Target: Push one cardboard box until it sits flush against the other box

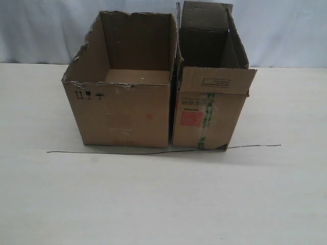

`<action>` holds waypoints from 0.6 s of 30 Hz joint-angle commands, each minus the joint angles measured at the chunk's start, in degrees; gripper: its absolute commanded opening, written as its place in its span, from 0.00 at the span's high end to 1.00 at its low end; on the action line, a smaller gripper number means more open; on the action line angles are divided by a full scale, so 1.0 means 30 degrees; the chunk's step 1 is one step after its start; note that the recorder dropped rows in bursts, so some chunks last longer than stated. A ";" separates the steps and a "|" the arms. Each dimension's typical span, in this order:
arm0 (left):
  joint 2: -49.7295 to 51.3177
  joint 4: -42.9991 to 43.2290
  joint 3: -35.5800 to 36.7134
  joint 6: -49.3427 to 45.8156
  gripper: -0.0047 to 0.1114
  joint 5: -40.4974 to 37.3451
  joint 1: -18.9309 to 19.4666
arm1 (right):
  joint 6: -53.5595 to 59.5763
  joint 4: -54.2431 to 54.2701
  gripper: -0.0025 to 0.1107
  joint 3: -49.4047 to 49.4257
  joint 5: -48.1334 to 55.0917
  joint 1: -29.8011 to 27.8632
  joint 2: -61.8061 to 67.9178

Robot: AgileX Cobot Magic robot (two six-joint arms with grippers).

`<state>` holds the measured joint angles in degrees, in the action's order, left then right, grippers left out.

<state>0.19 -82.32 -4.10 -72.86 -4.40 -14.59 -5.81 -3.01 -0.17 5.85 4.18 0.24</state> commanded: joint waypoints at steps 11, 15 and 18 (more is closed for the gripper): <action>-0.0062 2.9090 0.1368 2.4764 0.96 0.1028 0.1186 | -0.0043 -0.0161 0.93 0.0057 0.0012 -0.0027 -0.0081; -0.0062 2.9433 0.1368 2.4928 0.96 0.0992 0.1964 | -0.0043 -0.0161 0.93 0.0057 0.0012 -0.0027 -0.0081; -0.0062 2.9226 0.1368 2.4954 0.96 0.1027 0.2525 | -0.0043 -0.0161 0.93 0.0057 0.0012 -0.0027 -0.0081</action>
<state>0.19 5.52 -0.20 1.25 -2.28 -8.31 -5.81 -3.01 -0.17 5.85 4.18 0.24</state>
